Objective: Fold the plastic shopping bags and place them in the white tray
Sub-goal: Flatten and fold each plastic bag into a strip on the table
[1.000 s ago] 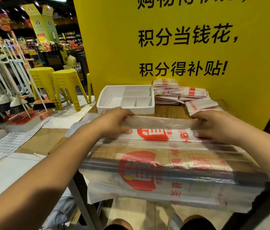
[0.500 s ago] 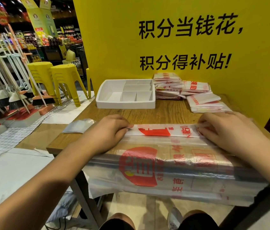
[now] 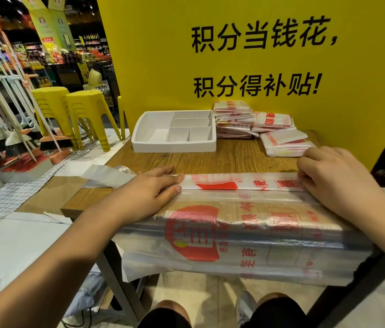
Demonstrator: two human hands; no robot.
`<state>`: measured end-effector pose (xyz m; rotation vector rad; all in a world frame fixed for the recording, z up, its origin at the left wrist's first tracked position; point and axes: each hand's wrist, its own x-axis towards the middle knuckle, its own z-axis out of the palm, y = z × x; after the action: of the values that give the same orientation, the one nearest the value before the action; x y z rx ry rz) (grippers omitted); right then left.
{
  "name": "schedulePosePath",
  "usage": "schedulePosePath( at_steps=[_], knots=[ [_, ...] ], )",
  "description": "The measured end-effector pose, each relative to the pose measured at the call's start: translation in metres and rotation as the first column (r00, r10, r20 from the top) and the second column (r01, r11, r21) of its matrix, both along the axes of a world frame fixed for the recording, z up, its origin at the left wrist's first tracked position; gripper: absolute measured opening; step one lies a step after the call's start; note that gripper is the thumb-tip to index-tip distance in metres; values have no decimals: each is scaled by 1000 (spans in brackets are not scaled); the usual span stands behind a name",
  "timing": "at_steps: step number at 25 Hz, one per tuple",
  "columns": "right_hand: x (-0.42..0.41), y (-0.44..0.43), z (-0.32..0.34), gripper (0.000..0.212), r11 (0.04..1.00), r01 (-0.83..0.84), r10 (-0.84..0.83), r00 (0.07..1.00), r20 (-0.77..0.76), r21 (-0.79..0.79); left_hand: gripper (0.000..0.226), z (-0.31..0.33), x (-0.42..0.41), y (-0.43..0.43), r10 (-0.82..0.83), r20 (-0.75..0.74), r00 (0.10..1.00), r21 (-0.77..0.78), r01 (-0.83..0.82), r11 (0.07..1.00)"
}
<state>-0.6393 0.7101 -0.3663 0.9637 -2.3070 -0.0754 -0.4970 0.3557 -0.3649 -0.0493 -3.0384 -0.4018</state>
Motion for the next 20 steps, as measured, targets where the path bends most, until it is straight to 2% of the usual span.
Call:
schedulePosePath(
  at_steps=[2, 5, 7, 11, 15, 18, 20],
  knots=[
    [-4, 3, 4, 18, 1000, -12, 11, 998, 68, 7, 46, 0, -2, 3, 4, -37, 999, -51, -6, 999],
    [-2, 4, 0, 27, 997, -39, 38, 999, 16, 70, 41, 0, -6, 10, -18, -105, 994, -208, -4, 978],
    [4, 4, 0, 27, 993, -84, 84, 996, -1, 79, 40, 0, -7, 12, -26, -105, 994, -200, 5, 980],
    [8, 10, 3, 43, 986, -163, 161, 986, 48, 41, 38, 0, 0, 11, -69, -159, 985, -137, 47, 990],
    [6, 19, 3, 32, 978, -185, 174, 978, 115, 96, 36, 0, 1, 10, -98, -157, 983, -140, 77, 987],
    [8, 16, 9, 31, 995, -72, 53, 964, 260, 67, 35, -3, -2, 9, -99, -153, 983, -175, 71, 982],
    [14, 14, 11, 43, 993, 66, -108, 867, 487, 103, 38, -1, -2, 11, -68, -117, 991, -175, 47, 984]
  ],
)
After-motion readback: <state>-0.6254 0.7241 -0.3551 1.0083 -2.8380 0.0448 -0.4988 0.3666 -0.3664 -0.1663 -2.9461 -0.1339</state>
